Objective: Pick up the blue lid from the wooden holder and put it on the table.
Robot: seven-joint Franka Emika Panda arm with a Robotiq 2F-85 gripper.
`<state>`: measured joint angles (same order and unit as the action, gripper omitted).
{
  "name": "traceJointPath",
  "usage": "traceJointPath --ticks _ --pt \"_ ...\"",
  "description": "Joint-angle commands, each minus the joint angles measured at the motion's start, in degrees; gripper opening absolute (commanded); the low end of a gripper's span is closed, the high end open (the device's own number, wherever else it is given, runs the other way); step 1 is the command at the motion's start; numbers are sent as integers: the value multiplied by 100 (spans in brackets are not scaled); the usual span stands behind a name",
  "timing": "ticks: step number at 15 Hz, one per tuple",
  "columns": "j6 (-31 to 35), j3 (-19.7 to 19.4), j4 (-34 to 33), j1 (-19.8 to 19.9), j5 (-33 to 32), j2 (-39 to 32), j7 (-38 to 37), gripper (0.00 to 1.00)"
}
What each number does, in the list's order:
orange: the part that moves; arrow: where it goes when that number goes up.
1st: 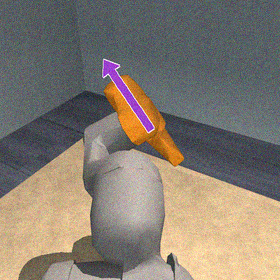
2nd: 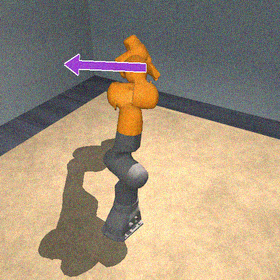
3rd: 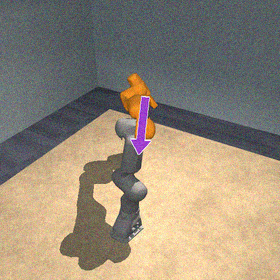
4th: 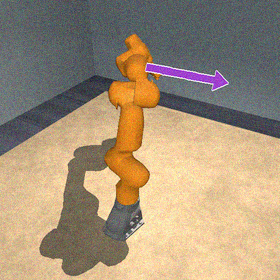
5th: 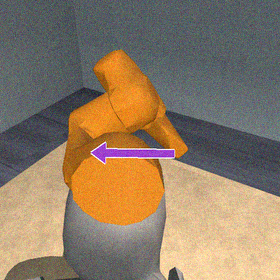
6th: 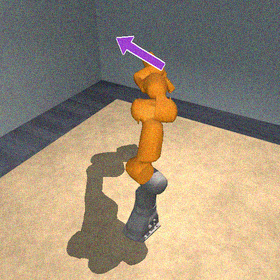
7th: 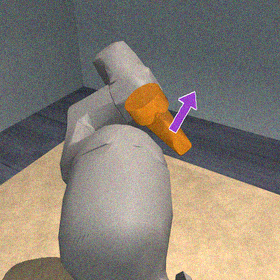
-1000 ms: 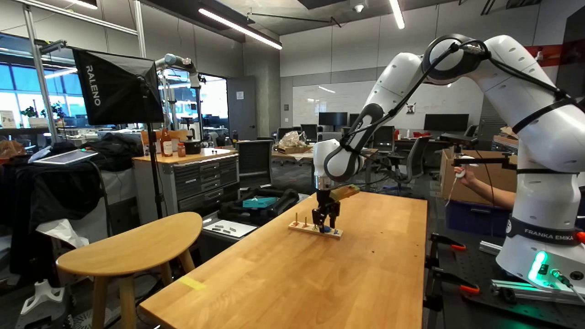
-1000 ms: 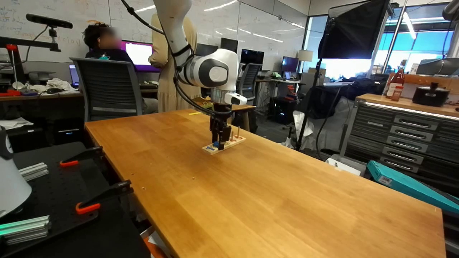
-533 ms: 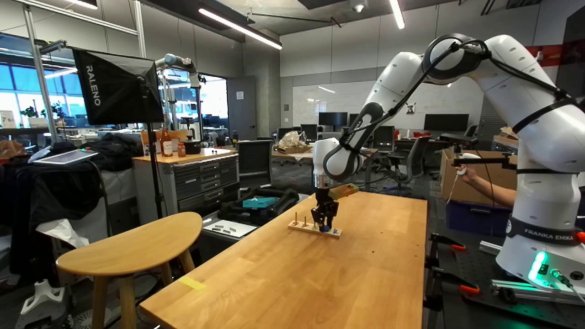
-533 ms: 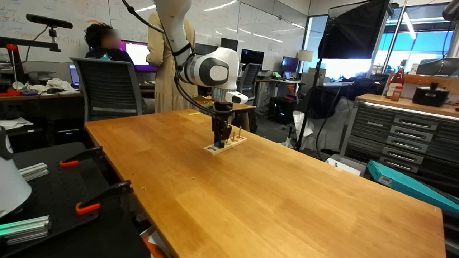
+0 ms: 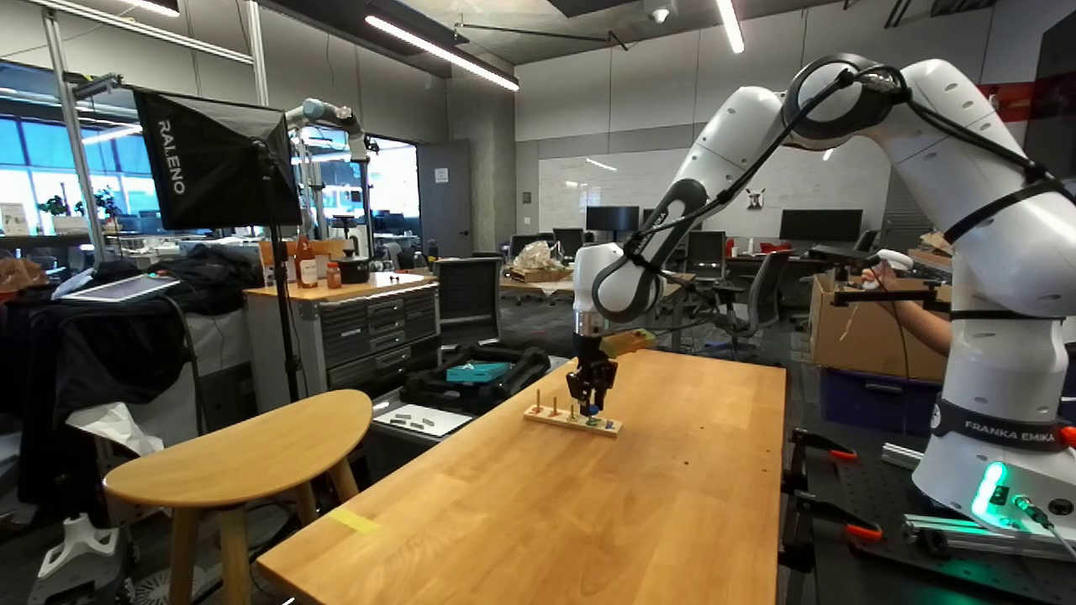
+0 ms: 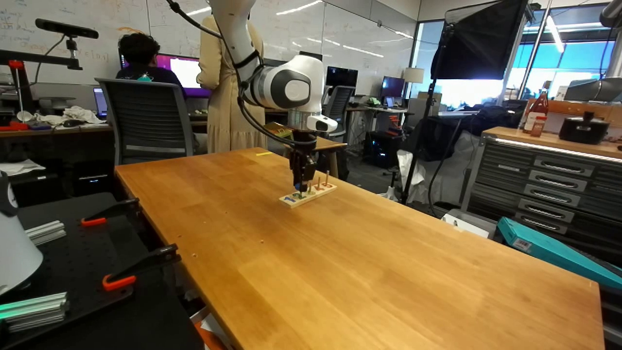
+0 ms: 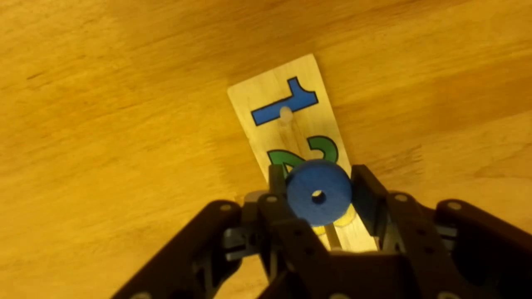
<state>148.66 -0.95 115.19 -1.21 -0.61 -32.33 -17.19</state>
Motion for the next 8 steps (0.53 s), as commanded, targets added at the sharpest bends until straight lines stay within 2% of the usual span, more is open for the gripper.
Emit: traceJointPath --ticks 1,5,8 --pt "-185 -100 43 -97 171 511 -8 19" --pt "-254 -530 -185 -48 -43 538 -298 19" --pt "-279 -850 -511 105 -42 163 -353 19"
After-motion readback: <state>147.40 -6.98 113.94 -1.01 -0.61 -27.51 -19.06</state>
